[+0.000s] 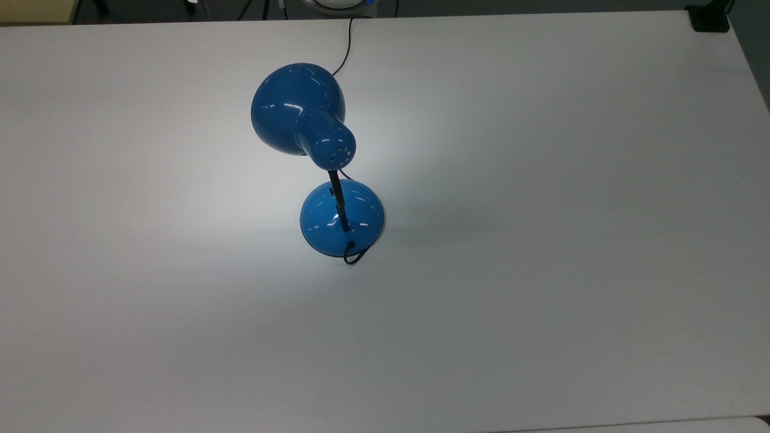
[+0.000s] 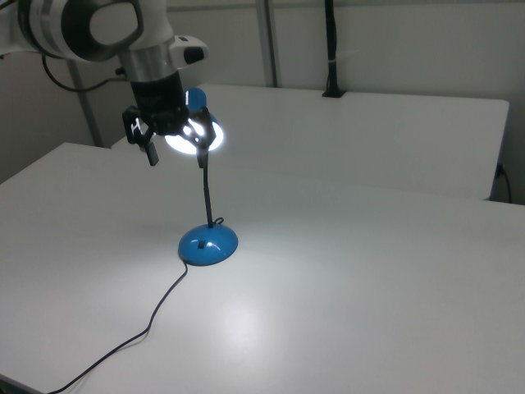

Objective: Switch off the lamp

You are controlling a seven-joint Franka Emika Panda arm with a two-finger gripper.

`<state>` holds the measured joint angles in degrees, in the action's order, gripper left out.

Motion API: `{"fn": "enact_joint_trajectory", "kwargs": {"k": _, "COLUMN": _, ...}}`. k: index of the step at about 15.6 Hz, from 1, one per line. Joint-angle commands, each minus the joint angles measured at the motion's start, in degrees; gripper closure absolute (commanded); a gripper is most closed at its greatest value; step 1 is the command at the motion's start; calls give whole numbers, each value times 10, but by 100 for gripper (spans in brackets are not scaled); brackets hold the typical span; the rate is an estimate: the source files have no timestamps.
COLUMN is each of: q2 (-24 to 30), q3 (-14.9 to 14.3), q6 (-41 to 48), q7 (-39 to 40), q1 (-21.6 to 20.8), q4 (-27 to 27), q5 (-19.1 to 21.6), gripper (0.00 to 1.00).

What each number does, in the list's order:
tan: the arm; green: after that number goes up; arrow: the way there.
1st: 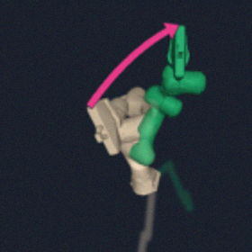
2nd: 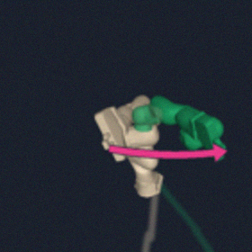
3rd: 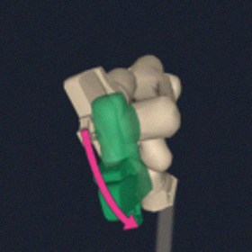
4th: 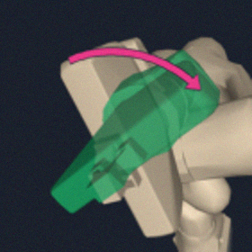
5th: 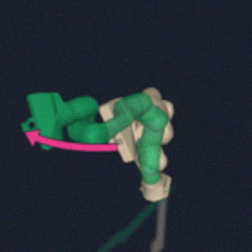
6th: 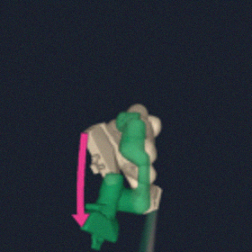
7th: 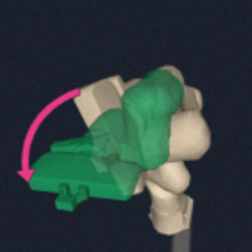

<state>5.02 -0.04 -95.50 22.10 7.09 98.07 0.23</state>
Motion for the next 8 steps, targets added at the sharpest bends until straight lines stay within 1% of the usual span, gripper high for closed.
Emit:
{"fn": "enact_joint_trajectory", "kwargs": {"k": 1, "q2": -7, "q3": -6, "q6": 7, "q7": 83, "q1": -3, "q4": 13, "q5": -2, "gripper": 0}}
{"fn": "enact_joint_trajectory", "kwargs": {"k": 4, "q2": -37, "q3": -6, "q6": 0, "q7": 94, "q1": -4, "q4": 16, "q5": -13, "gripper": 0}}
{"fn": "enact_joint_trajectory", "kwargs": {"k": 7, "q2": -40, "q3": -6, "q6": -27, "q7": 109, "q1": -5, "q4": 50, "q5": -15, "gripper": 0}}
{"fn": "enact_joint_trajectory", "kwargs": {"k": 8, "q2": -40, "q3": -6, "q6": -41, "q7": 109, "q1": -5, "q4": 63, "q5": -14, "gripper": 8}}
